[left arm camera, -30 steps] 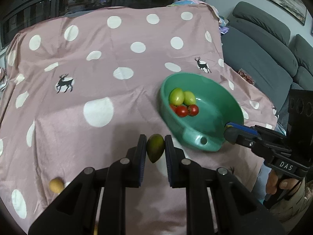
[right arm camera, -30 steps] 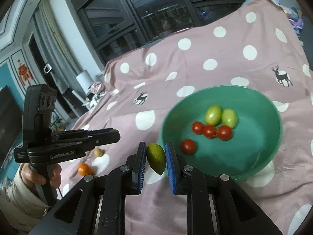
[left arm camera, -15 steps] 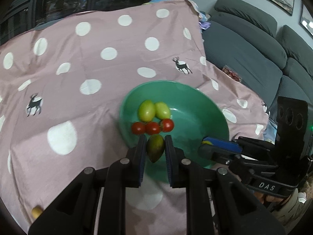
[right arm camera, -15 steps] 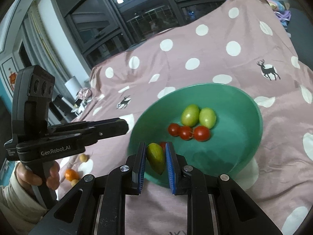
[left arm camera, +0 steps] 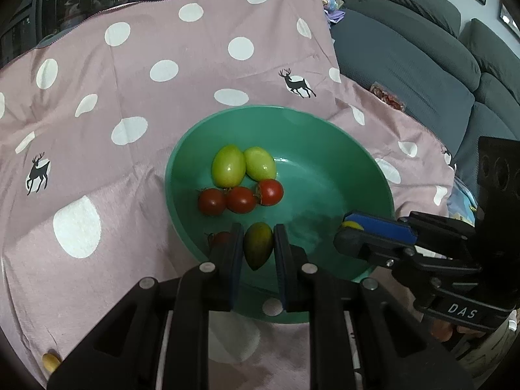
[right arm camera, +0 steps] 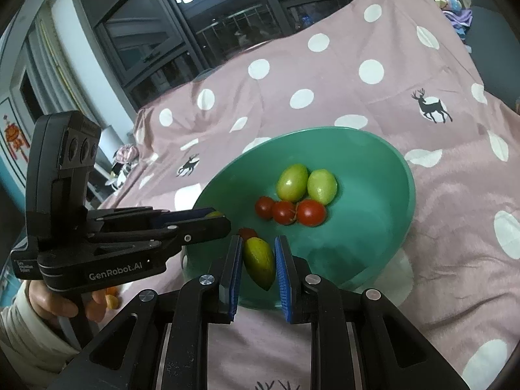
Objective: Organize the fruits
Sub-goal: 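Open both tools to drop the green plums into the basin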
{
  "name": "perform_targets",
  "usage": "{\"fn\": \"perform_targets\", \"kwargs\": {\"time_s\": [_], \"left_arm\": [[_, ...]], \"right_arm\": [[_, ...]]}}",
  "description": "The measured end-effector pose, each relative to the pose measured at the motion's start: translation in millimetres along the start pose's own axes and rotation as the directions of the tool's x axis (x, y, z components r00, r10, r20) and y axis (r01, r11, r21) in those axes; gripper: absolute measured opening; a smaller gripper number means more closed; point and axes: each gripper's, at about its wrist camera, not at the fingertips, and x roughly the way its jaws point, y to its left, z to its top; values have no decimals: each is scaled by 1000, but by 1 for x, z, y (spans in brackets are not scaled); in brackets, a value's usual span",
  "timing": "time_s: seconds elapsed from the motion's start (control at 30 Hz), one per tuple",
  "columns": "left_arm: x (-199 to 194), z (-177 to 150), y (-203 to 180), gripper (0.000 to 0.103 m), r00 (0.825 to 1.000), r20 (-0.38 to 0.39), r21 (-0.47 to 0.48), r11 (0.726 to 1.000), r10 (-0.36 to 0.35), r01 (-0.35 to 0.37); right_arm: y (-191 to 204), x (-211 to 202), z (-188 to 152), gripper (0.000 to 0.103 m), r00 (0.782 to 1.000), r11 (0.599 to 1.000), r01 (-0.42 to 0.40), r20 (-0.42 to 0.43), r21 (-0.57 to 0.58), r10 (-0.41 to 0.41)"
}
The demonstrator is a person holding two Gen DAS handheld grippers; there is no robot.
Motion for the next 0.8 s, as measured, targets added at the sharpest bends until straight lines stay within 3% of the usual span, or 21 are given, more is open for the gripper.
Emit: {"fn": "perform_targets", "kwargs": {"time_s": [0.1,0.17,0.23,0.53,0.67,0.8], "left_arm": [[0,-1,0,18,1000,-7,-3,1000,1,-1],[-2,0,2,26,1000,2,-9,1000,1,-1],[-4,0,3,40,1000,11,-14,1000,-8,8],[-34,-6,16,66,997,68,-54,998,23,-19],[-56,-18,32,75,994,87,-98,994,65,-57],[-78,-35,50,86,990,85,-159,982,114,-100]], "right_arm": [[-1,-1,0,22,1000,1000,4,-1,10,-4],[-3,-2,-1,22,1000,1000,9,-3,20,-9],[-7,-2,-1,22,1000,999,6,-4,42,-6],[-13,-14,-4,25,1000,997,20,18,80,-22],[-12,-21,-5,36,999,995,15,29,95,-18],[-6,-29,-6,42,999,995,6,45,100,-11]]}}
